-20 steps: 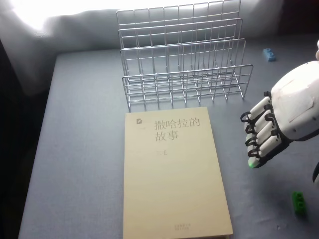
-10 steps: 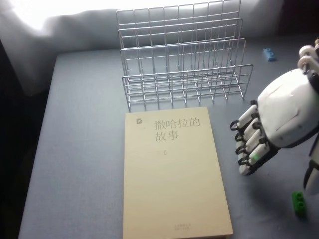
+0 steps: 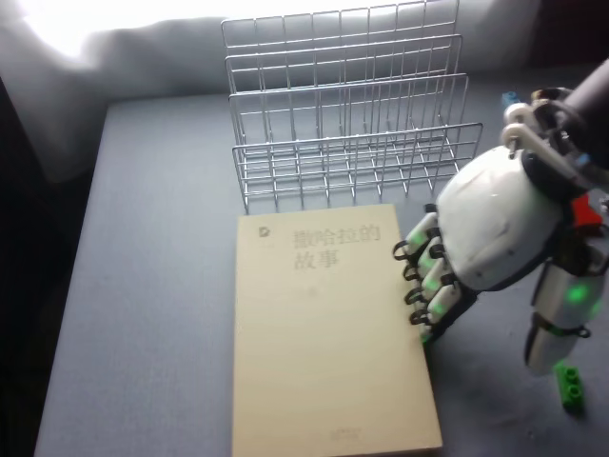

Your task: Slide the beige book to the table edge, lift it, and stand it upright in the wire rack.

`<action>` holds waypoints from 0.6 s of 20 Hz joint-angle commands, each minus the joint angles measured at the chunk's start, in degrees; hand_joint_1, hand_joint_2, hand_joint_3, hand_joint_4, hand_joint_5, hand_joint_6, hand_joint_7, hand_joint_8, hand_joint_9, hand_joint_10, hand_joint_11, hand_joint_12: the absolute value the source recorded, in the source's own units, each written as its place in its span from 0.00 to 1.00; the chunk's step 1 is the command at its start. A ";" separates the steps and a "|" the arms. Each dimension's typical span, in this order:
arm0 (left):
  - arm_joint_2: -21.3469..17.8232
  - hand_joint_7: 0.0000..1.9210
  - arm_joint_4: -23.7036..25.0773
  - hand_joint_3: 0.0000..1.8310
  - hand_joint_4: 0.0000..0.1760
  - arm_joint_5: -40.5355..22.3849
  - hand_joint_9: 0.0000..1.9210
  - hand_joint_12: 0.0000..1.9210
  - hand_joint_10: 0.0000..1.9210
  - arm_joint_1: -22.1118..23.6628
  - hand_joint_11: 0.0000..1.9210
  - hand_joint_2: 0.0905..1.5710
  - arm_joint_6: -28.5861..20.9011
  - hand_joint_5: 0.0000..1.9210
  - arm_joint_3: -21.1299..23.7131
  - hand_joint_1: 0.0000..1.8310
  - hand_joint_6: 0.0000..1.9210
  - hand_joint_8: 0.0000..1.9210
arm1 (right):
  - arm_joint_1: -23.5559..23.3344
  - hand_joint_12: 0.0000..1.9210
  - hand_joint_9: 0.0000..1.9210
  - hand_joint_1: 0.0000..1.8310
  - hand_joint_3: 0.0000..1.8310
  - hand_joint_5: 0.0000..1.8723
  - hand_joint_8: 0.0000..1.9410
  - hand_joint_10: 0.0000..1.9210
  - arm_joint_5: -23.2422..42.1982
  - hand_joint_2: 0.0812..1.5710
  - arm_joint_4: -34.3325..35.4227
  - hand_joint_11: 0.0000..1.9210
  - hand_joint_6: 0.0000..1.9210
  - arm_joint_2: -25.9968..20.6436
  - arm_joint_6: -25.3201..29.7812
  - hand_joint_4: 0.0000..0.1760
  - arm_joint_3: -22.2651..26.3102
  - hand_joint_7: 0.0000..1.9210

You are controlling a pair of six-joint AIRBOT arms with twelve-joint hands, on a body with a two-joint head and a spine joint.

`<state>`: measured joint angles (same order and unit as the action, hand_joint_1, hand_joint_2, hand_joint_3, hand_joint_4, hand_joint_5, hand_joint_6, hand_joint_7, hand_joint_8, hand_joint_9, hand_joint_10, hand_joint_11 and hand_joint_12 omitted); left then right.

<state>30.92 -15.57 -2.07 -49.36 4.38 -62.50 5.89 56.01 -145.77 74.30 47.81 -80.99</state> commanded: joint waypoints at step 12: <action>3.55 0.06 -4.20 0.00 0.00 -9.89 0.04 0.10 0.00 -3.45 0.00 0.63 -16.66 0.05 -6.81 0.17 0.00 0.00 | -1.95 0.34 0.14 0.12 0.00 0.13 0.00 0.01 -4.09 0.70 2.39 0.00 0.00 9.19 3.03 0.00 -1.67 0.14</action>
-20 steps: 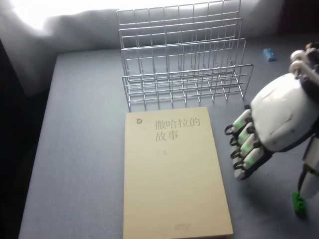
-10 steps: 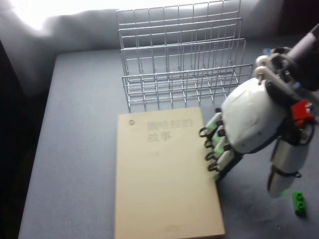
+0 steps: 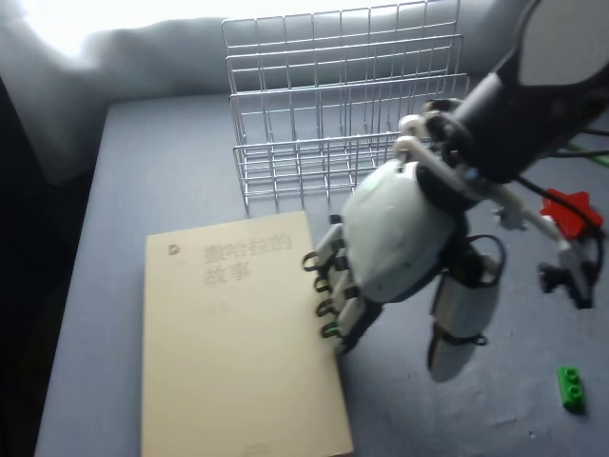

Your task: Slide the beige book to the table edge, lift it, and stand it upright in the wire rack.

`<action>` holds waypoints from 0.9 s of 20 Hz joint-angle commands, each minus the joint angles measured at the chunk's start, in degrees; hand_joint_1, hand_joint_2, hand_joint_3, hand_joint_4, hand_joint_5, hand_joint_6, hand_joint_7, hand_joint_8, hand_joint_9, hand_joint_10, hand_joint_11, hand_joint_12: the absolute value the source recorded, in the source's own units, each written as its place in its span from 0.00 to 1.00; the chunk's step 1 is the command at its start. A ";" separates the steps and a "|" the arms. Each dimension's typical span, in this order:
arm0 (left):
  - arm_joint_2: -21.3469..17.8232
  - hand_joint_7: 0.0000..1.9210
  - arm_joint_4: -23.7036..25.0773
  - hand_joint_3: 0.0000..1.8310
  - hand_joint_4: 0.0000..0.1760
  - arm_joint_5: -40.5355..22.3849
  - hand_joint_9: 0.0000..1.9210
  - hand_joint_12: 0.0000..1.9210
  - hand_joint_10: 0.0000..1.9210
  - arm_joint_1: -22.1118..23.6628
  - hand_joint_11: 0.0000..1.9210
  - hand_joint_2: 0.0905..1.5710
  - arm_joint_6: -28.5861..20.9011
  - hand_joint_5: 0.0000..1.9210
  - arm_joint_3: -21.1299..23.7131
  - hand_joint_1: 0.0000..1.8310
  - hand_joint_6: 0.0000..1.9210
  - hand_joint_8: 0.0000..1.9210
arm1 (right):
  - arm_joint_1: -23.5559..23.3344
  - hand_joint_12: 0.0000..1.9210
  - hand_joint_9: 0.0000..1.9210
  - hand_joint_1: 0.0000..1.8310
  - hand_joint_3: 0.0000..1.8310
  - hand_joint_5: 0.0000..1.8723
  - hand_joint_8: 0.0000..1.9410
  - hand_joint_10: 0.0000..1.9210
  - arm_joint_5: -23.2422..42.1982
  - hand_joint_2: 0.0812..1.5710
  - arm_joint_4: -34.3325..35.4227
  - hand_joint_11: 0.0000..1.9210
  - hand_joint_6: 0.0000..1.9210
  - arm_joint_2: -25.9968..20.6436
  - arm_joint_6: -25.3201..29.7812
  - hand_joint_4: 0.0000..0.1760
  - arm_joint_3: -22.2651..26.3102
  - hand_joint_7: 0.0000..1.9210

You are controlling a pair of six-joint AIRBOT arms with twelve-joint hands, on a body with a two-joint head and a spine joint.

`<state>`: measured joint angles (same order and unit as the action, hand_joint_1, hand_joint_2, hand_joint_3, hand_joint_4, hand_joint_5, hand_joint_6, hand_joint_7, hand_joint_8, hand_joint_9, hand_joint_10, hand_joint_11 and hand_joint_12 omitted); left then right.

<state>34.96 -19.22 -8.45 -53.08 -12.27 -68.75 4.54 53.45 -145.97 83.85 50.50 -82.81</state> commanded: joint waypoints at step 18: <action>3.32 0.00 -2.38 0.00 0.00 6.53 0.00 0.09 0.00 2.07 0.00 0.60 -43.58 0.02 -2.79 0.68 0.00 0.00 | -1.52 0.28 0.12 0.13 0.00 0.11 0.00 0.00 -5.22 0.71 2.75 0.00 0.00 7.57 5.56 0.00 0.05 0.11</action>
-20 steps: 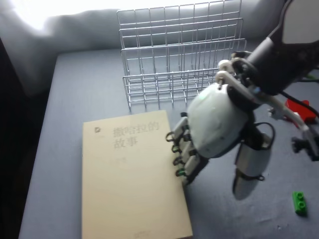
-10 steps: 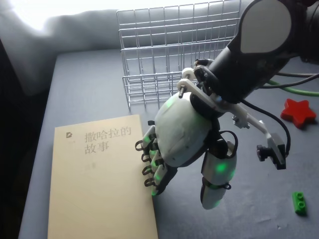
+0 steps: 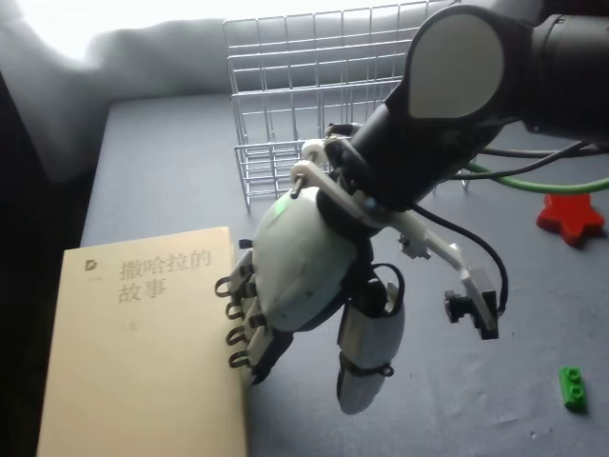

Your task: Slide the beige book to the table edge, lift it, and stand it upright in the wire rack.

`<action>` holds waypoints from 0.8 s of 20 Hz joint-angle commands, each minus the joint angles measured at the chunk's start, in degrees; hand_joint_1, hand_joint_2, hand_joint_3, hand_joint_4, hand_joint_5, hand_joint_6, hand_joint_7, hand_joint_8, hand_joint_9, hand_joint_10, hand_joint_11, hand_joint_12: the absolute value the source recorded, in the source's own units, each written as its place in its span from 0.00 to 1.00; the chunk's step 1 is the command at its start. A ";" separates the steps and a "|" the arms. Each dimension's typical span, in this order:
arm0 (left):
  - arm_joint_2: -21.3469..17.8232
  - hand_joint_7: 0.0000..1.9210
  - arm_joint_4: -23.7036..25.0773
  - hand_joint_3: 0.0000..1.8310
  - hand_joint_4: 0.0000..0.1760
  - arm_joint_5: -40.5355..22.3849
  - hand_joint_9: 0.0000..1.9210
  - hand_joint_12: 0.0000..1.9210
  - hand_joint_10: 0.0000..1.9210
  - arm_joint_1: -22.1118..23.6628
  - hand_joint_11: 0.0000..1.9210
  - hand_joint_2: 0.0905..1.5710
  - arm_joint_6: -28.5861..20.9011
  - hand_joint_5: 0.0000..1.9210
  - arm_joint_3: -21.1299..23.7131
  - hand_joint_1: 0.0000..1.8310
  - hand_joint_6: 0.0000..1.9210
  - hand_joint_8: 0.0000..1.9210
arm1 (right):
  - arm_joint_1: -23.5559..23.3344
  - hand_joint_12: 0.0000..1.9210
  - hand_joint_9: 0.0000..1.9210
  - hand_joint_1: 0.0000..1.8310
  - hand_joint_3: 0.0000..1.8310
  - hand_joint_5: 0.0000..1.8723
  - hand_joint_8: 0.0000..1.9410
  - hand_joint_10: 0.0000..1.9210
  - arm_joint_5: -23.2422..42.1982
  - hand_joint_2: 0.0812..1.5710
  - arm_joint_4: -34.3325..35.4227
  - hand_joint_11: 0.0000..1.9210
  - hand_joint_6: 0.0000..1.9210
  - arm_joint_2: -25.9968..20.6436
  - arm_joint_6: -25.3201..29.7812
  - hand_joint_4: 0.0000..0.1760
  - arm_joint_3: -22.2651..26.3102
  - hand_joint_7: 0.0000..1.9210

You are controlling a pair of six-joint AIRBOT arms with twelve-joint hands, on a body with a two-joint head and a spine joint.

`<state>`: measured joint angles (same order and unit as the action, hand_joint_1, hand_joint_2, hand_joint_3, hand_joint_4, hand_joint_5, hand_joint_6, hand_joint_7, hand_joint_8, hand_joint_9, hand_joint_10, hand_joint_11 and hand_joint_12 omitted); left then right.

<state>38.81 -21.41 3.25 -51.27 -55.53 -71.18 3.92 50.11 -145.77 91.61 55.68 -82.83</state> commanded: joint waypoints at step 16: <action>1.65 0.00 10.87 0.01 0.00 -6.93 0.00 0.00 0.00 -3.18 0.00 0.62 -5.66 0.03 -0.20 0.60 0.00 0.00 | -0.49 0.26 0.12 0.12 0.00 0.14 0.00 0.00 -5.02 0.71 2.58 0.00 0.00 4.10 1.99 0.00 0.08 0.13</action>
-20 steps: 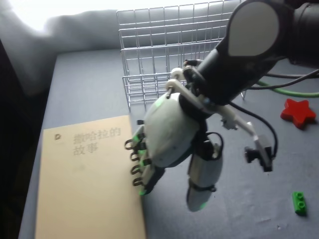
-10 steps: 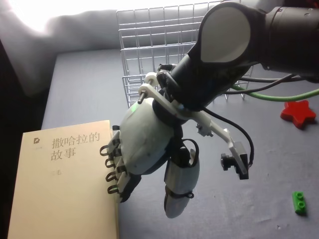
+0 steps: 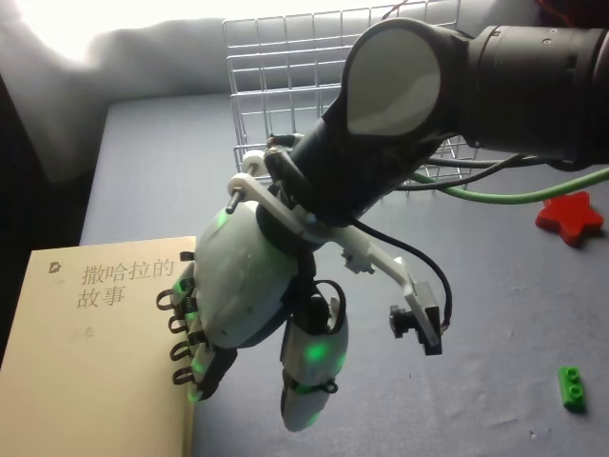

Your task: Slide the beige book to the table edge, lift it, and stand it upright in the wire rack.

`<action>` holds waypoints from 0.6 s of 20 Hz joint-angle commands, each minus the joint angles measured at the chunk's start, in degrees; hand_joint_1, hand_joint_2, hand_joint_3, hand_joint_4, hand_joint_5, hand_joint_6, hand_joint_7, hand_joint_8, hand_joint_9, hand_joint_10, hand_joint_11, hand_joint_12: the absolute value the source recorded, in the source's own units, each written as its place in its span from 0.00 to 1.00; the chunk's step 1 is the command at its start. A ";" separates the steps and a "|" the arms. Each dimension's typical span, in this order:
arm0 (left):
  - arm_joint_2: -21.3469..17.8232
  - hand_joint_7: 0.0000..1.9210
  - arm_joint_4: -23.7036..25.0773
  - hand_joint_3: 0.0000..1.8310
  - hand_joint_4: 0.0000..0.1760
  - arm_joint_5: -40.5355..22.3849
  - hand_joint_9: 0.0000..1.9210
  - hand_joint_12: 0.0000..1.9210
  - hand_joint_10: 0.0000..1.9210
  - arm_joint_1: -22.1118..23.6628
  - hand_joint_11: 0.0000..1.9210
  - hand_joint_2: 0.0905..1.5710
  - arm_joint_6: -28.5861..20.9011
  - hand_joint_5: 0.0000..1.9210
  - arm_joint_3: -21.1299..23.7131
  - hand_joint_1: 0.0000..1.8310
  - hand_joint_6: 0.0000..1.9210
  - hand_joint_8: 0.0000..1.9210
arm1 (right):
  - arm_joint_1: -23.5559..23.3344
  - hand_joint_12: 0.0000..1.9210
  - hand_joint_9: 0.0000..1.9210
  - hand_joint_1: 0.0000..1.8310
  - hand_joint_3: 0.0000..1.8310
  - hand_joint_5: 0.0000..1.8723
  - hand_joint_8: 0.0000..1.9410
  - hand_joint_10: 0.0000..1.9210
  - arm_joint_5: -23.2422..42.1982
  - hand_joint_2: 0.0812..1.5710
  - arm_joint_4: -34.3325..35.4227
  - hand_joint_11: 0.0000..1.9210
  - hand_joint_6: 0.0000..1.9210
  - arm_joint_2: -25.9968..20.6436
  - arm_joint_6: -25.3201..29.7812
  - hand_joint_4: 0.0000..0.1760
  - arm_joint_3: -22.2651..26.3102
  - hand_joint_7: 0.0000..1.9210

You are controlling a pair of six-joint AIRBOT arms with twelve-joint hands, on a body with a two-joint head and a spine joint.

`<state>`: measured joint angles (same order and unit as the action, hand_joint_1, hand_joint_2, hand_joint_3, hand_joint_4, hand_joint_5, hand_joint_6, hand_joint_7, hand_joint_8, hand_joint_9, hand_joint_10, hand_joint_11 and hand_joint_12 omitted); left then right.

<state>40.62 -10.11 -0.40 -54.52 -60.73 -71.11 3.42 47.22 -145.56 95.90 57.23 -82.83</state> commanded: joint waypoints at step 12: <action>1.07 0.00 1.90 0.01 0.00 -5.22 0.00 0.00 0.00 0.44 0.00 0.65 -1.91 0.03 -1.06 0.58 0.01 0.00 | 1.15 0.27 0.11 0.10 0.00 0.11 0.00 0.00 -3.53 0.72 2.28 0.00 0.00 -0.11 -1.04 0.00 -0.27 0.11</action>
<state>42.02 -7.92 -2.37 -54.46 -62.04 -71.59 4.47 45.74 -144.94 95.90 56.14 -83.07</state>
